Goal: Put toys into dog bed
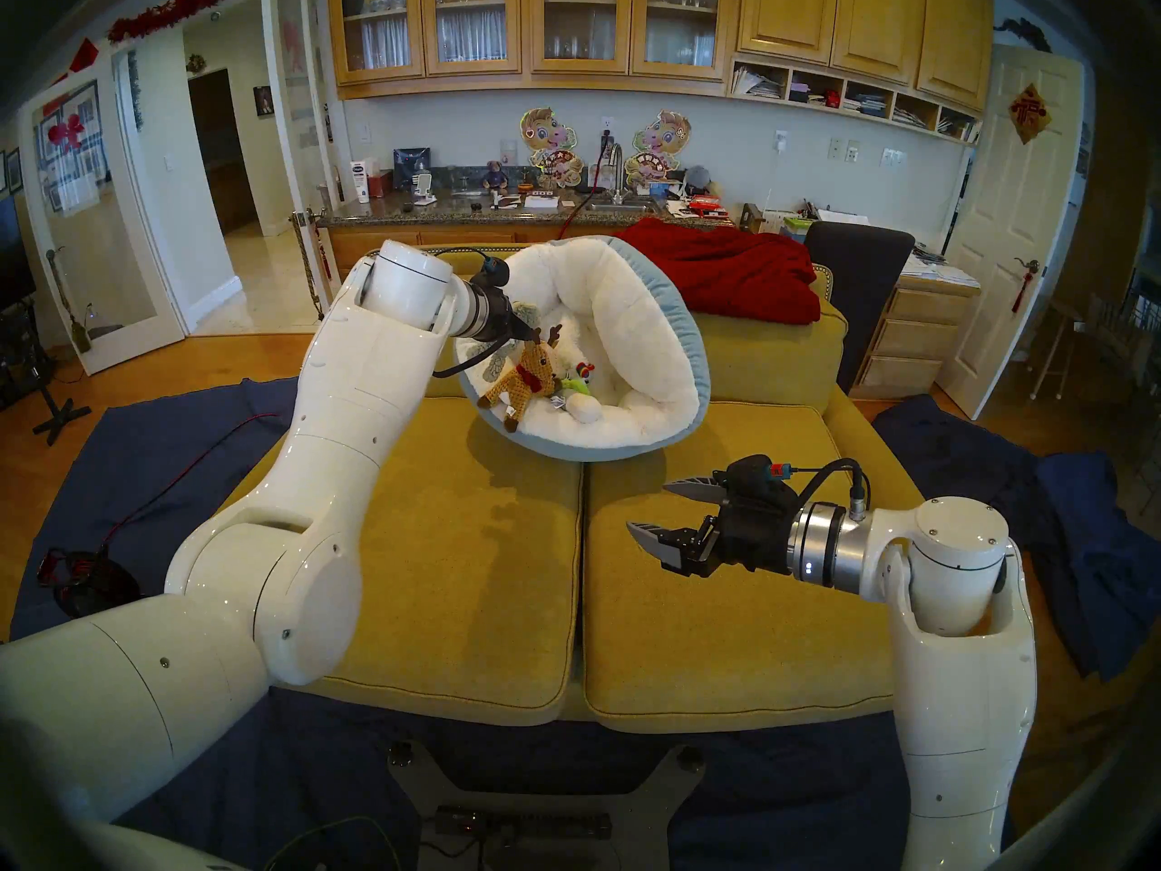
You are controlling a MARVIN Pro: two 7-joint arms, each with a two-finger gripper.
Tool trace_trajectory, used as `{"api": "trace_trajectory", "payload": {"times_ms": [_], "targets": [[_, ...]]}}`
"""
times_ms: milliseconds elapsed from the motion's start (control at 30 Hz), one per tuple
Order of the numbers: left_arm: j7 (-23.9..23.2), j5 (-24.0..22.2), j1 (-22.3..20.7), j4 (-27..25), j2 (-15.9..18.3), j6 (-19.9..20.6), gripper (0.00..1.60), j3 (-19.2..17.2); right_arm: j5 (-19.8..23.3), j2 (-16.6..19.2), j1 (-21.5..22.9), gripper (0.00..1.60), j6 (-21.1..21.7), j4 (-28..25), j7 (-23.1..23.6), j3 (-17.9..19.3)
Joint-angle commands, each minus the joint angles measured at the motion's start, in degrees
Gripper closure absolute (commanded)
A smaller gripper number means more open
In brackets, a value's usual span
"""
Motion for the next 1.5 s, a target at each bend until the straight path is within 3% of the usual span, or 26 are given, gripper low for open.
{"api": "trace_trajectory", "payload": {"times_ms": [0,267,300,333,367,500,767,800,1200,1233,1267,1467], "targets": [[0.7,0.0,-6.0,1.5,-0.3,-1.5,1.6,-0.9,0.2,0.0,0.7,0.0,-0.1,-1.0,0.1,0.1],[1.4,0.3,-8.2,4.6,-0.1,-2.2,1.56,-1.9,0.2,0.0,0.7,0.0,-0.2,-0.9,0.1,0.1],[1.3,0.4,-12.1,7.9,0.0,-1.6,1.54,-2.0,0.3,0.0,0.7,0.0,-0.3,-0.9,0.1,0.1],[1.3,0.4,-12.1,7.9,0.0,-1.6,1.54,-2.0,0.3,0.0,0.7,0.0,-0.3,-0.9,0.1,0.1],[1.8,0.4,-9.3,5.6,-0.1,-2.4,1.52,-2.3,0.3,0.0,0.7,0.0,-0.3,-0.8,0.1,0.1],[2.0,0.4,-9.7,6.0,0.0,-2.6,1.5,-2.6,0.2,0.0,0.7,0.0,-0.3,-0.8,0.1,0.1],[2.6,0.2,-12.9,9.3,-0.4,-3.0,1.45,-3.3,0.3,0.1,0.7,0.0,-0.4,-0.7,0.1,0.0],[2.8,0.2,-11.7,8.4,-0.5,-3.4,1.43,-3.5,0.3,0.1,0.7,0.0,-0.4,-0.7,0.1,0.0],[3.7,-0.3,-17.3,16.0,-0.7,-3.6,1.4,-4.2,0.2,0.1,0.7,0.0,-0.6,-0.5,0.1,0.0],[4.1,-0.3,-14.2,14.0,-0.7,-4.5,1.4,-4.3,0.2,0.1,0.7,0.0,-0.6,-0.5,0.1,0.0],[3.9,-0.3,-17.0,16.4,-0.6,-3.9,1.38,-4.4,0.2,0.1,0.7,0.0,-0.6,-0.5,0.1,0.0],[4.4,-0.6,-18.6,19.1,-0.5,-4.2,1.33,-4.7,0.2,0.1,0.7,0.0,-0.7,-0.4,0.1,0.0]]}}
